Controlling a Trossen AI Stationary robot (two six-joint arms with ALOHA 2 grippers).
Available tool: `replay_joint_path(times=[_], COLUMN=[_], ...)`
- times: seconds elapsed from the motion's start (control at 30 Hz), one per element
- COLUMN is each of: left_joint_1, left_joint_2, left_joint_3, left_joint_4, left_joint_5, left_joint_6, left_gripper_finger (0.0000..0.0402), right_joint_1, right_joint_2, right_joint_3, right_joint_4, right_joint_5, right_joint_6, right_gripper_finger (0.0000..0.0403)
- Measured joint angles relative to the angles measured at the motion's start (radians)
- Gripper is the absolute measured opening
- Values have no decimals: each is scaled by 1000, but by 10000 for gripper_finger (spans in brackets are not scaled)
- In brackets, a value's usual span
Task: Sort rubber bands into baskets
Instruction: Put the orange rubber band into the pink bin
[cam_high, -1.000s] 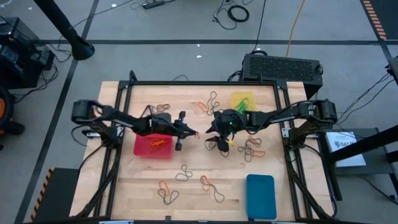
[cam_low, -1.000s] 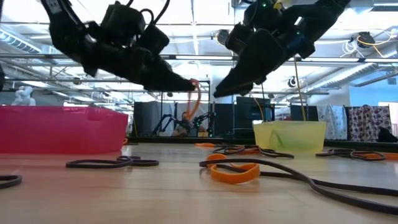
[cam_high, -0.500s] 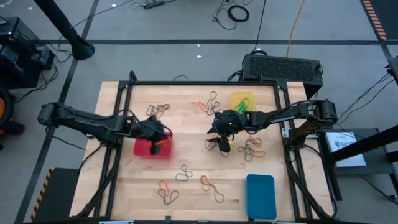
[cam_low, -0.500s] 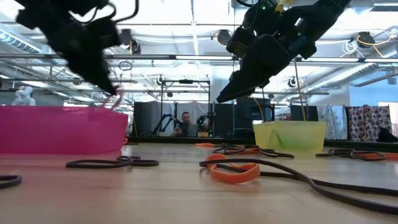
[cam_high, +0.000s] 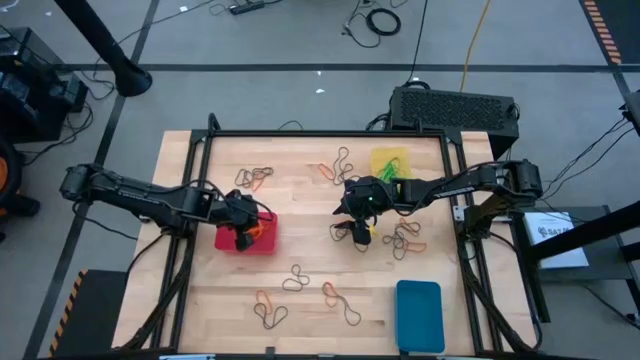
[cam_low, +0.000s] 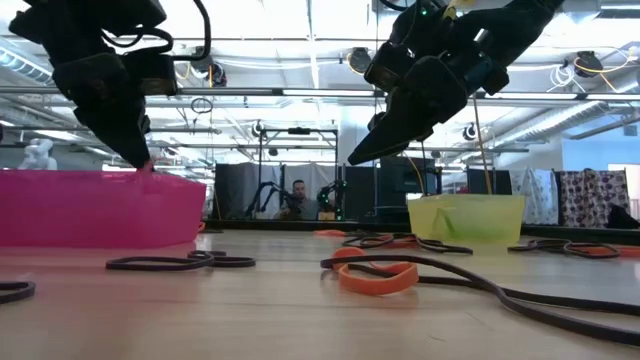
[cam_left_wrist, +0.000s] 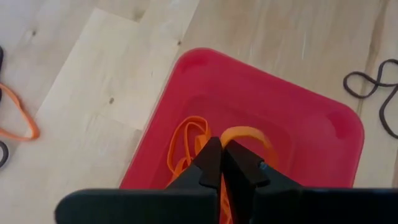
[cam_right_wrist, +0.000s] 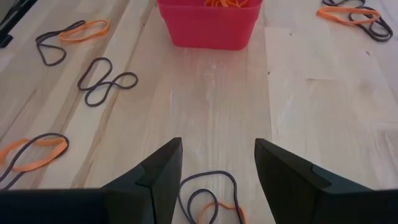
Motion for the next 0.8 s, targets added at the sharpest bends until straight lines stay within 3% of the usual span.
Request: replay_joint_path(times=[0.27, 0.5, 0.67, 0.8], left_joint_1=[0, 0, 0, 5], left_joint_2=[1, 1, 1, 1], left_joint_3=[0, 0, 0, 38], left_joint_4=[-13, -19, -19, -79], left_joint_5=[1, 33, 38, 129], left_joint_6=[1, 1, 2, -4], left_gripper_finger=[18, 85, 101, 102], right_joint_1=[0, 0, 0, 0], right_joint_2=[0, 0, 0, 0], right_joint_3=[0, 0, 0, 0], right_joint_4=[-1, -2, -10, -17], right_joint_5=[0, 0, 0, 0], right_joint_6=[2, 3, 3, 3], right_gripper_finger=[194, 194, 194, 194])
